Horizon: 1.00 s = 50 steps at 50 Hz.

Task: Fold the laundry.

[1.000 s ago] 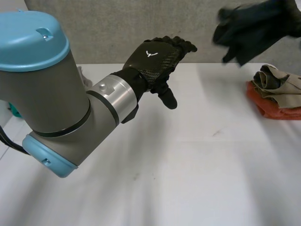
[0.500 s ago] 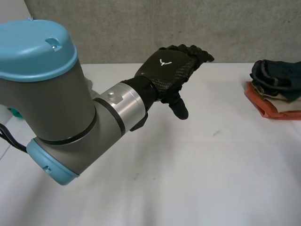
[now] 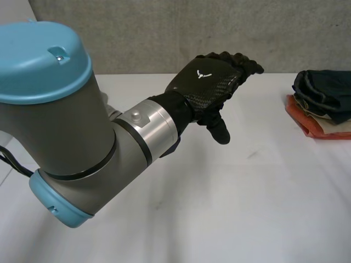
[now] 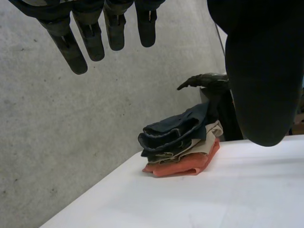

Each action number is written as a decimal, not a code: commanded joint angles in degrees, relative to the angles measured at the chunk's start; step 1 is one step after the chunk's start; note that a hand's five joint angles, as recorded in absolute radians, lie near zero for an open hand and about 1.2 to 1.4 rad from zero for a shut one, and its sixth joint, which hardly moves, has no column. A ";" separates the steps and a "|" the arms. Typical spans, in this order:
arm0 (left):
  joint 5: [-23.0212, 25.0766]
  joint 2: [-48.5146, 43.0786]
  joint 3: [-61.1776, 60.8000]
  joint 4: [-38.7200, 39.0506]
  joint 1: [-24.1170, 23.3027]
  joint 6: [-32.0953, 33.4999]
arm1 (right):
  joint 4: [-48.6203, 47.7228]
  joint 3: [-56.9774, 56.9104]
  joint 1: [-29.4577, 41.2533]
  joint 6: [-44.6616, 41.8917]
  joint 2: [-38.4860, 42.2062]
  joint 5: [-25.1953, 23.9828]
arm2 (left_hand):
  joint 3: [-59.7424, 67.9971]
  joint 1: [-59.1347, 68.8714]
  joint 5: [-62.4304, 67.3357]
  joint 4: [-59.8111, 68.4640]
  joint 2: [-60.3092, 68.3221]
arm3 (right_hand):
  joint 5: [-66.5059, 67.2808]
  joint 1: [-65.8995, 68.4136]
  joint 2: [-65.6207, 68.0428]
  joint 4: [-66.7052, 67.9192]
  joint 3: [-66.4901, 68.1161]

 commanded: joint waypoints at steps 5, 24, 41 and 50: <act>-0.09 3.47 0.49 0.26 -0.33 -0.79 | 18.16 3.29 -9.77 -27.82 -12.43 21.69 | -1.01 -1.06 -2.04 -1.03 -0.89 | -2.38 -3.15 -2.35 -1.98 -1.85; -13.53 3.13 4.97 1.49 23.92 6.04 | 7.28 25.33 19.30 -25.82 -36.95 20.23 | -1.17 -1.22 -2.20 -1.20 -1.05 | -2.38 -3.15 -2.35 -1.98 -1.85; -6.33 -33.07 21.04 15.10 45.02 32.51 | 10.70 44.15 40.41 -45.42 -28.08 21.71 | 0.84 0.79 -0.19 0.82 0.96 | -2.38 -3.15 -2.35 -1.98 -1.85; -2.46 -50.29 41.07 18.72 48.01 32.51 | 10.53 45.29 40.32 -44.89 -27.73 23.47 | 18.79 18.74 17.76 18.77 18.91 | -2.38 -3.15 -2.35 -1.98 -1.85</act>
